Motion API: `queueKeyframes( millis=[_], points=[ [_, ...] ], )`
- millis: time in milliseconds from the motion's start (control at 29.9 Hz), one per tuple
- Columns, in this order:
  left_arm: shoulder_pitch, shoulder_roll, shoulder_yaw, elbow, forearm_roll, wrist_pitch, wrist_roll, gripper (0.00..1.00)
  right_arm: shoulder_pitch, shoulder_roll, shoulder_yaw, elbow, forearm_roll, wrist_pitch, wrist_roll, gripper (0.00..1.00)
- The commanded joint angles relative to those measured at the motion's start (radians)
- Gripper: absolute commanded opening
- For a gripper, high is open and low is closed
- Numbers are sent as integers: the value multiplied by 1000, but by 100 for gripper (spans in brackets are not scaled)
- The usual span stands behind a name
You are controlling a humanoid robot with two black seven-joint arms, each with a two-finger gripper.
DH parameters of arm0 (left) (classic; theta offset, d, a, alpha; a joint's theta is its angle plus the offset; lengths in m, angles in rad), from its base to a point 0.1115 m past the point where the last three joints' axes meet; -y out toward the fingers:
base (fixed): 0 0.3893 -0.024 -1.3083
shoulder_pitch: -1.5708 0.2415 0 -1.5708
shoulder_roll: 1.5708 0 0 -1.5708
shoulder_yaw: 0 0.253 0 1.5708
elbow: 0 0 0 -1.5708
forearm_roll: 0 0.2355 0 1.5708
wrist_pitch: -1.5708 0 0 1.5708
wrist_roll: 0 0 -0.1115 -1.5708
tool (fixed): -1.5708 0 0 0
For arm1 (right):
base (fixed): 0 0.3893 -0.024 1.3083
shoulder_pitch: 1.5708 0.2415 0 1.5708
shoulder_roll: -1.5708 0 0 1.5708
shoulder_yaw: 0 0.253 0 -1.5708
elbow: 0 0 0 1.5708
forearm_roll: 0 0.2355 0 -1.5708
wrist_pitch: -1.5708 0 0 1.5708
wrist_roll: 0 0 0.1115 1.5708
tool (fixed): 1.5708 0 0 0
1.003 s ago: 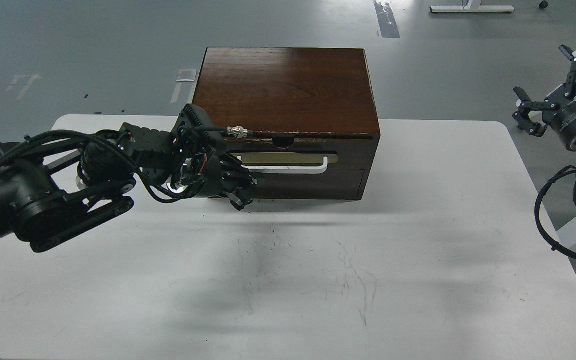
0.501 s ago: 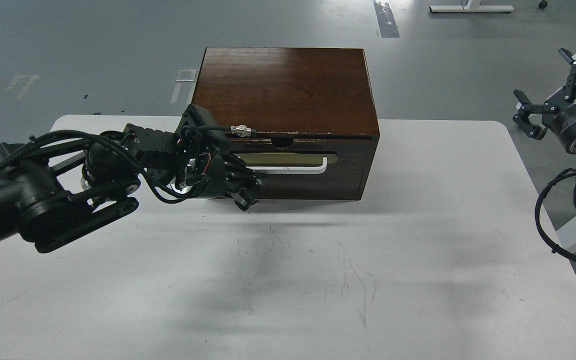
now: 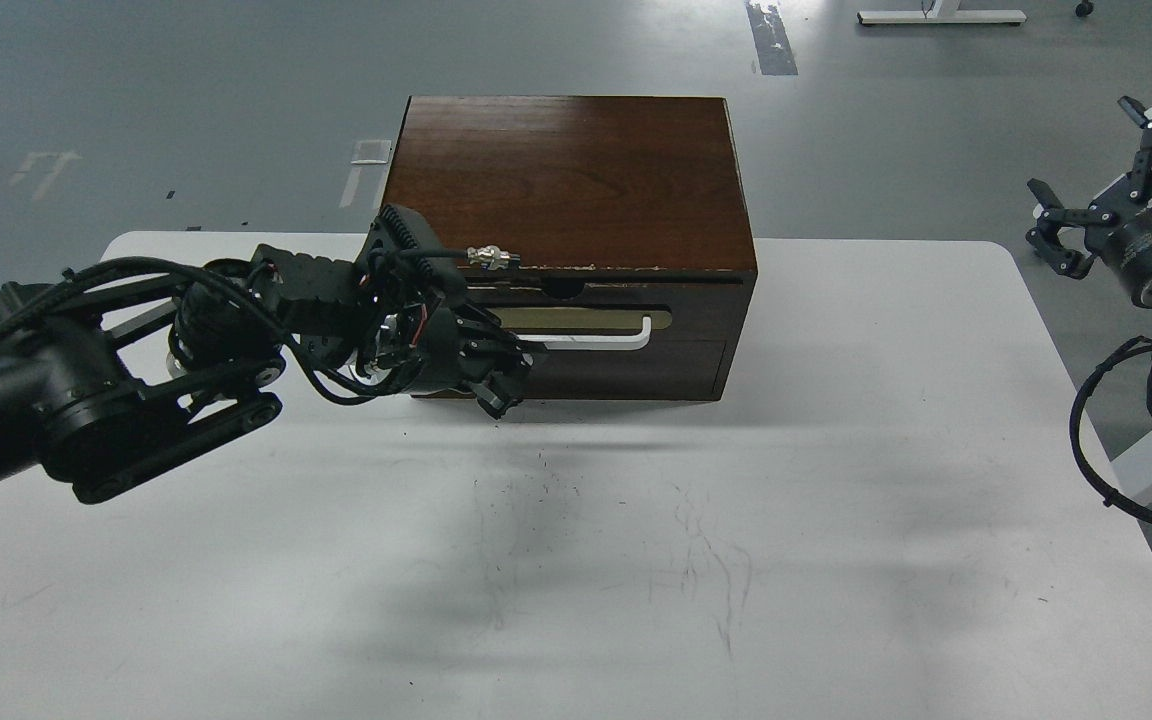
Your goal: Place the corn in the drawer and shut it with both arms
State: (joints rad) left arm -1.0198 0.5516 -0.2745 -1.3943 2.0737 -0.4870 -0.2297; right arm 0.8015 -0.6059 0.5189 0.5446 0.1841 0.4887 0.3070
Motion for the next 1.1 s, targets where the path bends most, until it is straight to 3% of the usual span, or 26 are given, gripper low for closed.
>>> queueKeyframes(
  millis=[0,535,735,835,869,936,969,1003,1069],
  points=[
    [-12,1,-2,3,-4,-2,-2,0,1,0,1,0,0,0,0,100],
    [-35,1,-11,-32,-78,-2,-3,0,1,0,1,-2,0,0,0,100],
    [-69,28,-60,-75,-372,-2,-7,0,10,-2,19,0,-2,0,0,100],
    [-63,40,-184,-26,-683,-2,-3,0,12,-11,56,-2,-2,0,0,100],
    [-62,45,-222,25,-825,-2,-3,4,13,-11,73,-2,-2,0,0,100],
    [-62,47,-252,87,-979,-2,-3,29,15,-11,88,-3,-2,0,0,100],
    [-62,47,-267,159,-1136,-2,-2,63,16,-11,101,-11,-2,0,0,100],
    [-62,47,-269,229,-1302,-2,9,83,25,-11,111,-24,-2,0,0,100],
    [-57,45,-269,337,-1525,-2,10,91,38,-3,125,-50,-2,0,-2,100]
  ],
)
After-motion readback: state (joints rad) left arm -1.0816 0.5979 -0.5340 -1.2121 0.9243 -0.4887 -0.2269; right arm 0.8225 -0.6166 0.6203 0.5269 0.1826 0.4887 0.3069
